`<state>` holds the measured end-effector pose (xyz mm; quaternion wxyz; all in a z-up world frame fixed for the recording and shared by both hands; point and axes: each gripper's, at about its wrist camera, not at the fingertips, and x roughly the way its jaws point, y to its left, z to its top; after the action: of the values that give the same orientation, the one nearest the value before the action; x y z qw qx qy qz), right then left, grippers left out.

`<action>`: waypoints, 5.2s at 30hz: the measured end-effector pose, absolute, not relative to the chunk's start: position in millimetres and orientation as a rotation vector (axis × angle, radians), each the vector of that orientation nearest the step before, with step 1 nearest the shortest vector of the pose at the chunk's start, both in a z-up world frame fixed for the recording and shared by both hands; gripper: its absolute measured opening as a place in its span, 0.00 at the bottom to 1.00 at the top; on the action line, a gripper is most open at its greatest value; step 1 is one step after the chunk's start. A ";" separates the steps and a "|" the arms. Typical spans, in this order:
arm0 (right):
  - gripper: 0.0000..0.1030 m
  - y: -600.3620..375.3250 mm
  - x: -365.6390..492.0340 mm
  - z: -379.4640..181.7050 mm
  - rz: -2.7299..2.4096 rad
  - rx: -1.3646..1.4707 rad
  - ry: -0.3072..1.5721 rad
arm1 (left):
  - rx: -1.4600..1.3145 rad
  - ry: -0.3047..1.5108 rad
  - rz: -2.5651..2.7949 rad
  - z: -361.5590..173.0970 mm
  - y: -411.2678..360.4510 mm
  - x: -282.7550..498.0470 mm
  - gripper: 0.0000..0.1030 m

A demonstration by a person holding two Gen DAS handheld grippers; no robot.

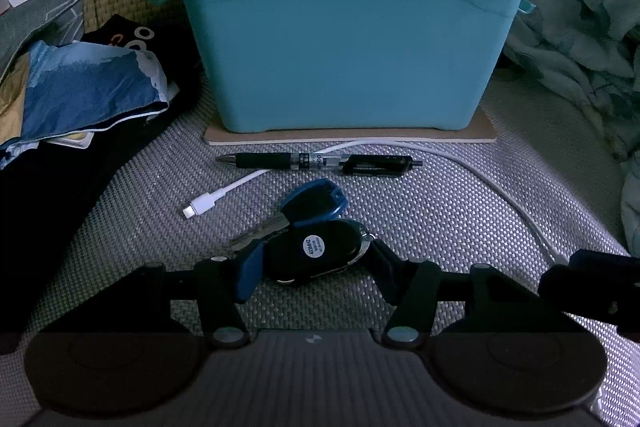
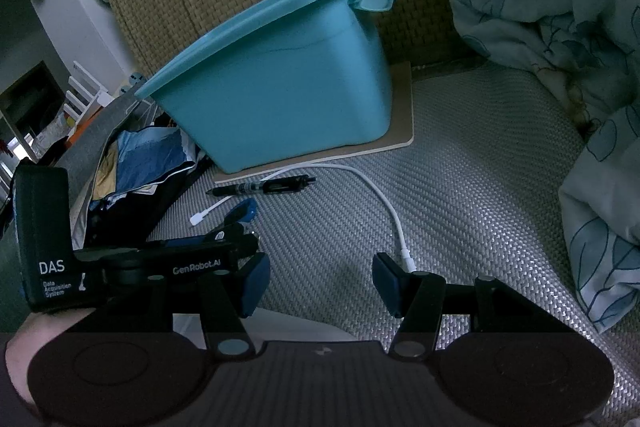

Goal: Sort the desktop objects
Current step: 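Close the left gripper on the black key fob with blue key, then lift the key fob with the left gripper and carry it over the bin, then lower the key fob into the bin with the left gripper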

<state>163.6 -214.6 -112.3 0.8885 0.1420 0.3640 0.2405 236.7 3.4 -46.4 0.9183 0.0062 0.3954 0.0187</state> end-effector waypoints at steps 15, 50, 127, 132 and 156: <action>0.59 -215.7 165.1 -112.4 0.502 0.291 0.759 | 0.024 0.804 0.036 -42.5 1.1 225.2 0.58; 0.59 -210.4 163.0 -117.5 0.505 0.243 0.767 | 0.092 0.682 0.024 36.1 -5.4 209.8 0.58; 0.59 -216.5 164.6 -97.7 0.527 0.293 0.725 | -0.106 0.756 0.075 114.9 28.3 422.8 0.58; 0.59 -218.0 164.7 -96.5 0.527 0.303 0.724 | -0.093 0.804 0.082 106.1 30.6 431.1 0.58; 0.59 -219.8 165.8 -94.5 0.529 0.320 0.722 | -0.044 0.990 0.079 74.1 24.9 462.0 0.58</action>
<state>165.8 -219.8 -94.5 0.8892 0.1539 0.3476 0.2546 462.0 24.9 74.1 0.8789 -0.0210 0.4750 0.0378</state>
